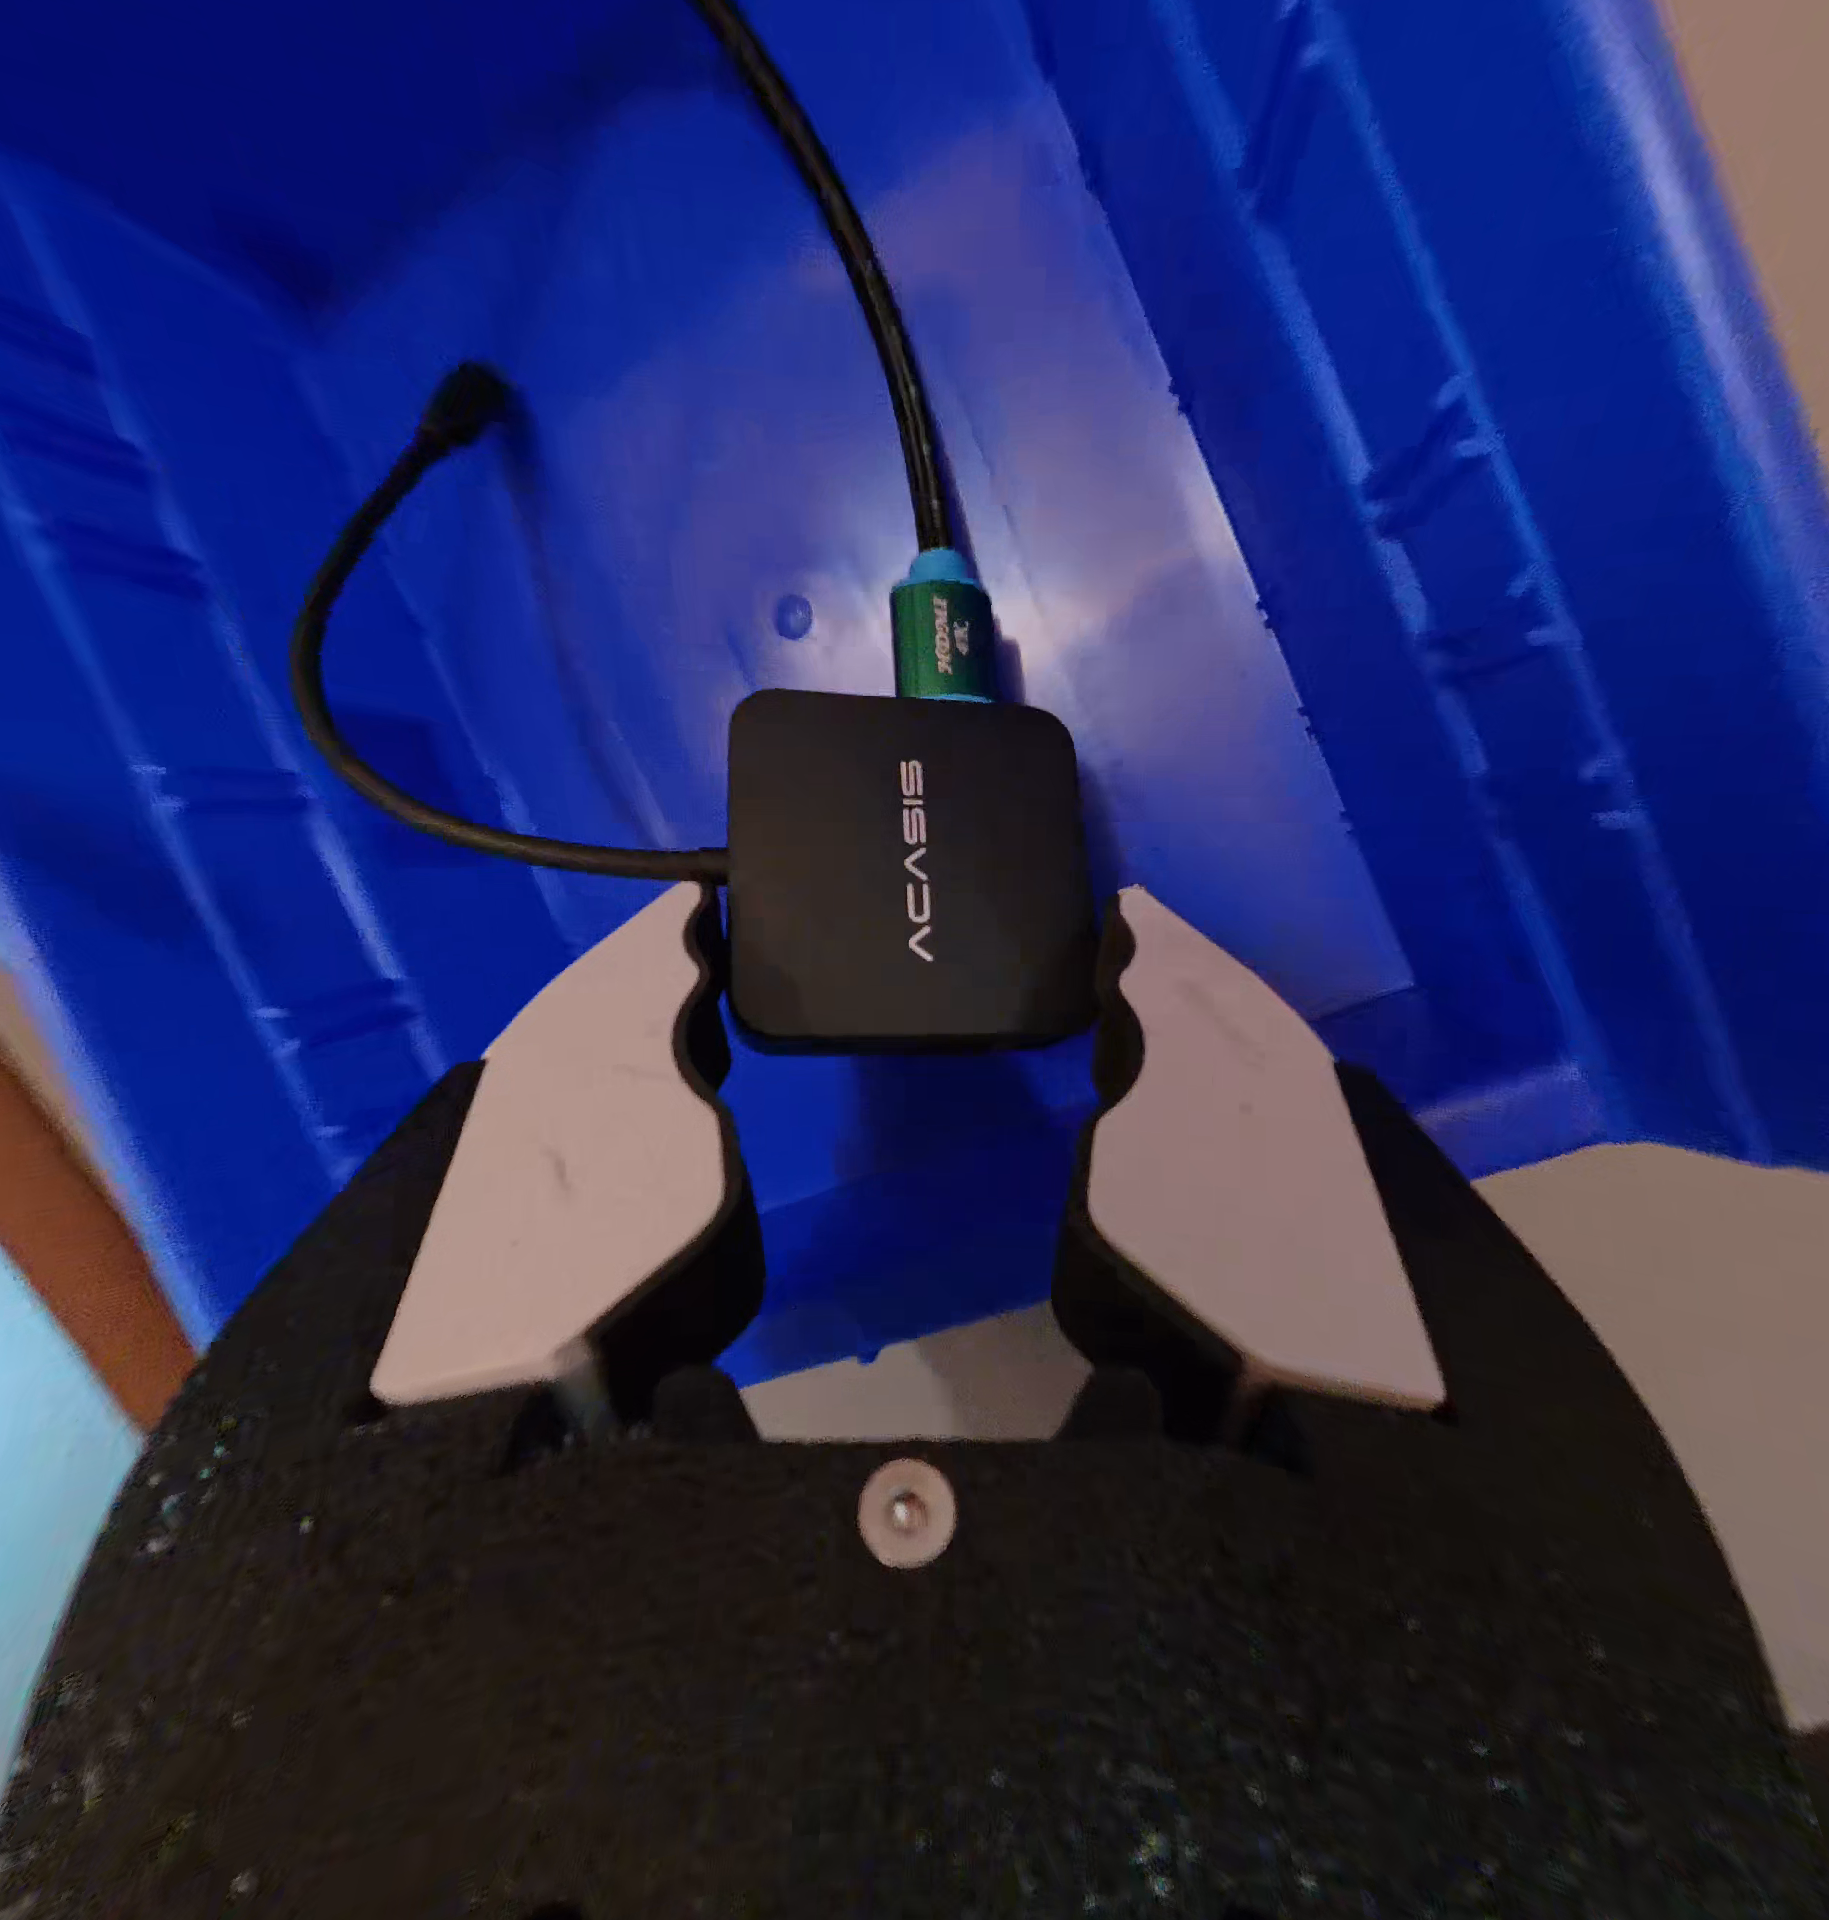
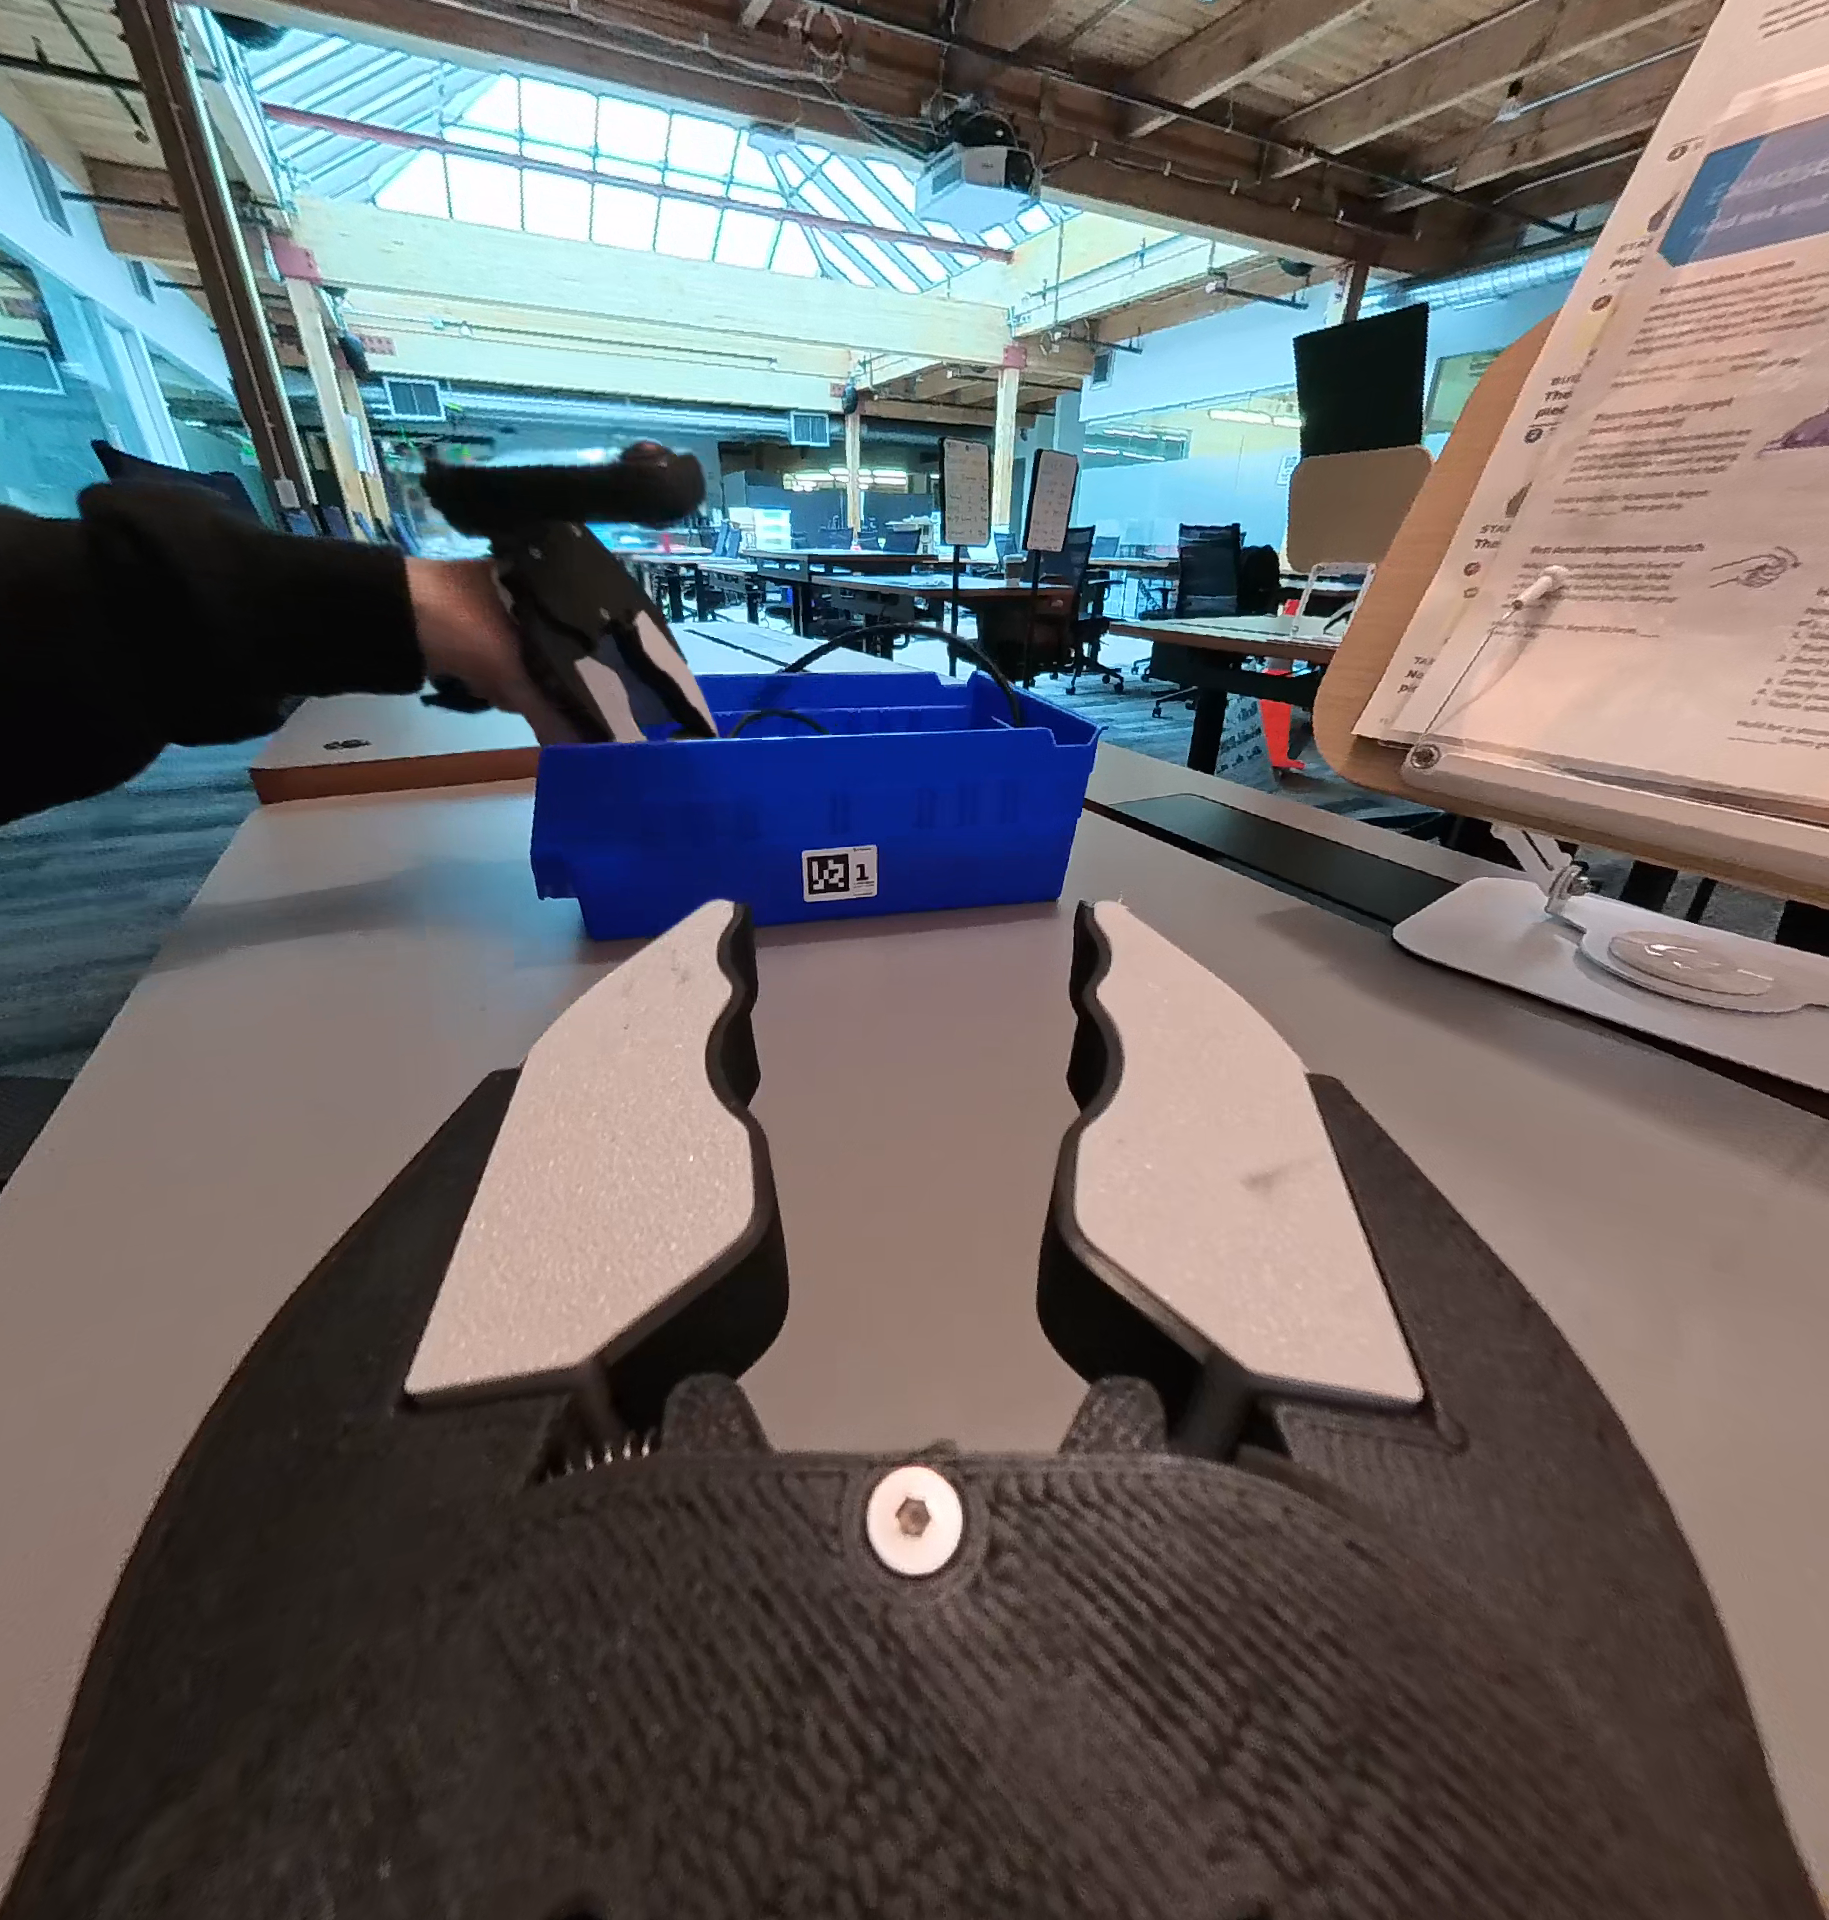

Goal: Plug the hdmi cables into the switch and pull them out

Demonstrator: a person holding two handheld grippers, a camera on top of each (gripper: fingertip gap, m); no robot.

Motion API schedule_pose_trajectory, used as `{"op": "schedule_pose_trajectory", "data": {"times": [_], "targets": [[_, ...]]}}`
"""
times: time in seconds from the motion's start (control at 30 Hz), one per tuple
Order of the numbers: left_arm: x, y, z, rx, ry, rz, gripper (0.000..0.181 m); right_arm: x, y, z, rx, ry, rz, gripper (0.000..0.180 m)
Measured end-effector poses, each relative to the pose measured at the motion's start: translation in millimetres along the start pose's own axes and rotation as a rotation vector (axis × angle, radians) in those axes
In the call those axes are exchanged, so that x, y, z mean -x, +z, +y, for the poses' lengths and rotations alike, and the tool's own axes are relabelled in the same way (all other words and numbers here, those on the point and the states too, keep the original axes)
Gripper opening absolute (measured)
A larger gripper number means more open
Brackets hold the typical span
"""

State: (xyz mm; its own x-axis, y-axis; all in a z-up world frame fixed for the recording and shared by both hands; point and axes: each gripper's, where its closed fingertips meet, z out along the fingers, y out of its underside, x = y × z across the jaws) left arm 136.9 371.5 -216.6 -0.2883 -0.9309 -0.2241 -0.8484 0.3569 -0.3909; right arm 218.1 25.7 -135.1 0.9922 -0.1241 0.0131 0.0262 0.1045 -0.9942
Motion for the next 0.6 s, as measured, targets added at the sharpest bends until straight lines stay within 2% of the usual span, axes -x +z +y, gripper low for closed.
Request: {"op": "schedule_pose_trajectory", "data": {"times": [0.17, 0.3, 0.37, 0.4, 0.43, 0.6], "targets": [[-6, 24, 12, 0.114, -0.272, 0.214, 0.061, -2, -1, -1, -0.007, 0.009, 0.006, 0.058], [-2, 27, 7, 0.123, -0.522, 0.32, 0.061, -4, -2, -1, -0.01, 0.015, 0.012, 0.058], [12, 23, 0, 0.09, -0.678, 0.305, 0.055, -4, -2, 0, -0.005, 0.014, 0.01, 0.058], [21, 23, 1, 0.085, -0.731, 0.274, 0.046, -3, -2, 1, -0.003, 0.013, 0.01, 0.058], [27, 24, 4, 0.093, -0.76, 0.244, 0.039, -3, -1, 1, 0.0, 0.011, 0.008, 0.058], [31, 38, 25, 0.212, -0.807, 0.161, 0.036, -1, 0, 2, 0.011, -0.005, 0.001, 0.058]]}}
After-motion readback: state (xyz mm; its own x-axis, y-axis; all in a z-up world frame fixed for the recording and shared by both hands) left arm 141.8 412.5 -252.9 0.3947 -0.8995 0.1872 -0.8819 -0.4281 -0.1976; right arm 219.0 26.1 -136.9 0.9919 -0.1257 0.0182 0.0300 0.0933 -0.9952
